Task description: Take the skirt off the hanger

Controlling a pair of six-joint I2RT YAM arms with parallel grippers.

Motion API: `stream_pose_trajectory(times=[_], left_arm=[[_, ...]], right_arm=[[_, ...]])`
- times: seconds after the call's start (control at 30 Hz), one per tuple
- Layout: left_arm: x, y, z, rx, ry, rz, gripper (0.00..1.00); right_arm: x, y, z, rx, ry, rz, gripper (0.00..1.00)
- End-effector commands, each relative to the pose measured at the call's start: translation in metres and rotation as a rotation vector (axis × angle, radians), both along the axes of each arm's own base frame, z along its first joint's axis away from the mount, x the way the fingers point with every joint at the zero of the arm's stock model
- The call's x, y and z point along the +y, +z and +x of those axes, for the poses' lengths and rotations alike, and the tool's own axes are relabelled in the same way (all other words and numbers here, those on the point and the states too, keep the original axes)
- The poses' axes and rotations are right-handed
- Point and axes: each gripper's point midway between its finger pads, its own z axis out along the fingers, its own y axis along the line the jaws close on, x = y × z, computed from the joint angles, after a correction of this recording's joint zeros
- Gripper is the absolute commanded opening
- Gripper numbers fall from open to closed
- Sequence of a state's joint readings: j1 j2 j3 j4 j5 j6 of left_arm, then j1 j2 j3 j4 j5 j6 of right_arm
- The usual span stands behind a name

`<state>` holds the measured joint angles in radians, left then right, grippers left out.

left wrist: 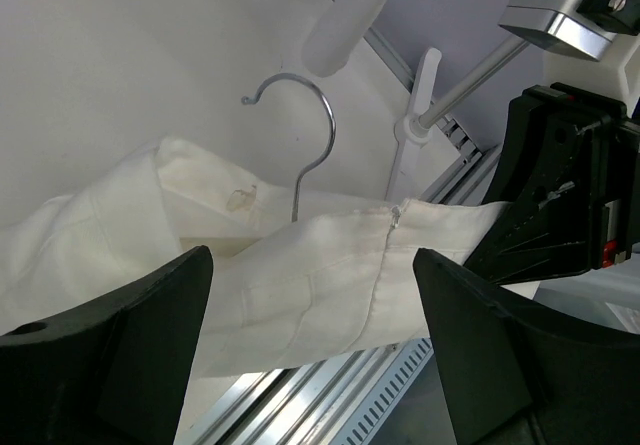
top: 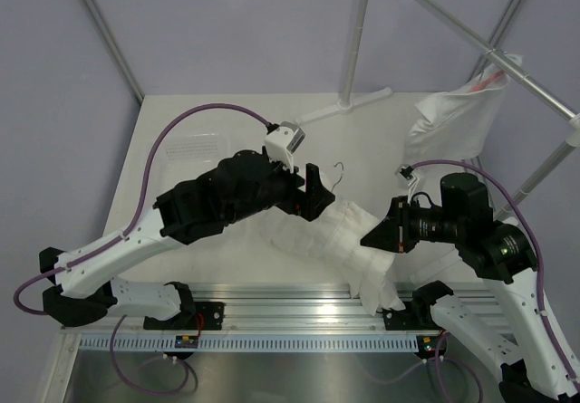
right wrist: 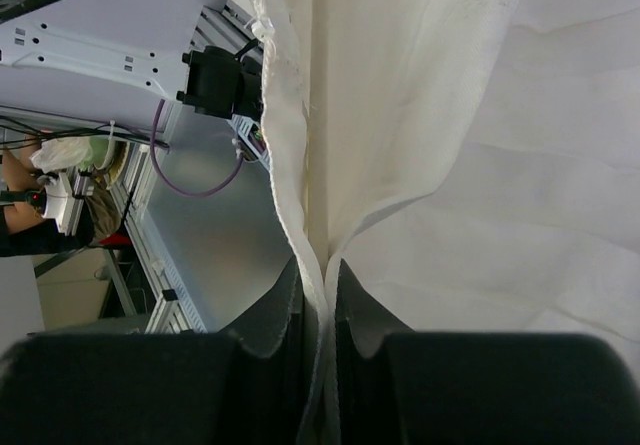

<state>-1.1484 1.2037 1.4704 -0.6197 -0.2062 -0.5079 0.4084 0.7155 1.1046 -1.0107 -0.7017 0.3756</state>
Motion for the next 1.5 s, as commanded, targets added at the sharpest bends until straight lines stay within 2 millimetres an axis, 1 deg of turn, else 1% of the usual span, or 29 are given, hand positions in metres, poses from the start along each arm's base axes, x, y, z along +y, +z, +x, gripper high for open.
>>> stream_pose_trajectory(times=[0.0,0.17,0.27,0.47,0.73,0.87,0.97,1.03,1.07,1.1,1.13,1.23,1.27,1.3,1.33,1.37,1.4,1.47], left_arm=[[-0.017,0.026,0.000,-0.051,-0.046,-0.068,0.85],[-0.027,0.027,0.000,-0.064,-0.082,-0.063,0.81],[-0.033,0.023,0.001,-0.062,-0.097,-0.048,0.79],[-0.037,0.020,0.004,-0.068,-0.094,-0.037,0.78],[-0.039,0.018,0.005,-0.068,-0.096,-0.030,0.65],[-0.038,0.018,0.005,-0.070,-0.095,-0.030,0.54],[-0.037,0.018,0.005,-0.071,-0.094,-0.031,0.53],[-0.037,0.018,0.004,-0.068,-0.094,-0.033,0.46],[-0.037,0.018,0.004,-0.066,-0.094,-0.032,0.39],[-0.037,0.018,0.003,-0.063,-0.095,-0.034,0.30],[-0.037,0.016,0.003,-0.060,-0.094,-0.033,0.01],[-0.031,0.017,0.007,-0.055,-0.054,-0.034,0.00],[-0.026,0.015,0.009,-0.049,-0.031,-0.023,0.00],[-0.021,0.015,0.014,-0.053,0.010,-0.013,0.00],[-0.018,0.017,0.016,-0.058,0.029,-0.007,0.00],[-0.014,0.019,0.019,-0.058,0.047,0.012,0.00],[-0.009,0.022,0.025,-0.071,0.085,0.031,0.00],[-0.006,0.031,0.031,-0.082,0.112,0.071,0.00]], right_arm=[[0.012,0.026,0.000,-0.091,0.062,0.078,0.00],[0.015,0.025,-0.006,-0.090,0.100,0.087,0.00],[0.017,0.027,-0.010,-0.092,0.122,0.095,0.00],[0.020,0.029,-0.015,-0.093,0.150,0.099,0.00],[0.024,0.028,-0.019,-0.087,0.179,0.105,0.00],[0.026,0.032,-0.021,-0.095,0.189,0.112,0.00],[0.028,0.034,-0.024,-0.095,0.206,0.120,0.00],[0.029,0.033,-0.024,-0.096,0.205,0.116,0.00],[0.028,0.033,-0.024,-0.096,0.203,0.113,0.00],[0.028,0.033,-0.023,-0.096,0.199,0.110,0.00],[0.028,0.034,-0.024,-0.098,0.202,0.112,0.00],[0.027,0.035,-0.023,-0.110,0.200,0.110,0.00],[0.026,0.036,-0.024,-0.110,0.198,0.104,0.10],[0.025,0.036,-0.023,-0.118,0.194,0.091,0.27],[0.023,0.034,-0.019,-0.118,0.175,0.071,0.42],[0.021,0.034,-0.019,-0.116,0.165,0.055,0.54],[0.019,0.034,-0.018,-0.128,0.157,0.042,0.57],[0.016,0.034,-0.012,-0.139,0.122,0.019,0.69]])
